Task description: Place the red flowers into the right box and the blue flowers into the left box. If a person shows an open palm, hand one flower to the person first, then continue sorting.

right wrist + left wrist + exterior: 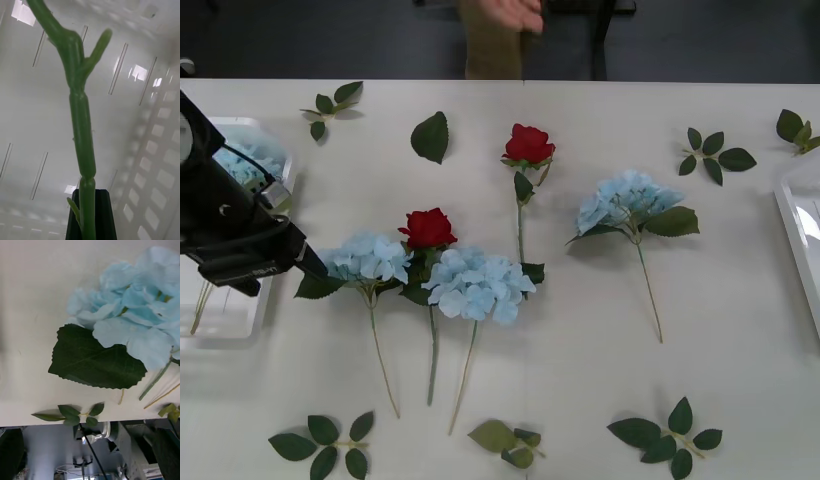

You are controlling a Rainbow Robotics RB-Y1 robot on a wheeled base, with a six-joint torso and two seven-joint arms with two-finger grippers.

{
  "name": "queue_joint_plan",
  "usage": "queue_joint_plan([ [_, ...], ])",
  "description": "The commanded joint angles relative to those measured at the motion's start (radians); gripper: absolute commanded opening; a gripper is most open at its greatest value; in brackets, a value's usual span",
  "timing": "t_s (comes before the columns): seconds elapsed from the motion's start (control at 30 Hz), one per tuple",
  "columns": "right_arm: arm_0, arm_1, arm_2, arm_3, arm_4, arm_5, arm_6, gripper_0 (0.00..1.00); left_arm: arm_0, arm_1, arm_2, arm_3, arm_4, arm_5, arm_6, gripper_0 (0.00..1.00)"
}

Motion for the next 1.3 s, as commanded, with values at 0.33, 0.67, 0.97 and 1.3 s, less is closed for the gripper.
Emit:
queue_joint_plan([
  [0.33,0.009,0.127,-0.019,0.06,0.027,-0.067,-0.015,0.78,0.07,-0.122,-0.156,-0.248,-0.288,-0.078,0.119,1.0],
  [0.67,0.009,0.127,-0.019,0.054,0.015,-0.062,-0.015,0.85,0.234,-0.157,-0.159,-0.29,-0.428,-0.212,0.037,1.0],
  [0.97,0.009,0.122,-0.167,-0.068,-0.065,0.315,-0.015,0.85,0.274,-0.214,-0.222,-0.28,-0.6,-0.281,0.05,1.0],
  [1.3,0.009,0.255,-0.161,-0.451,0.106,0.223,-0.269,0.85,0.28,-0.26,-0.288,-0.16,-0.682,-0.468,0.065,1.0],
])
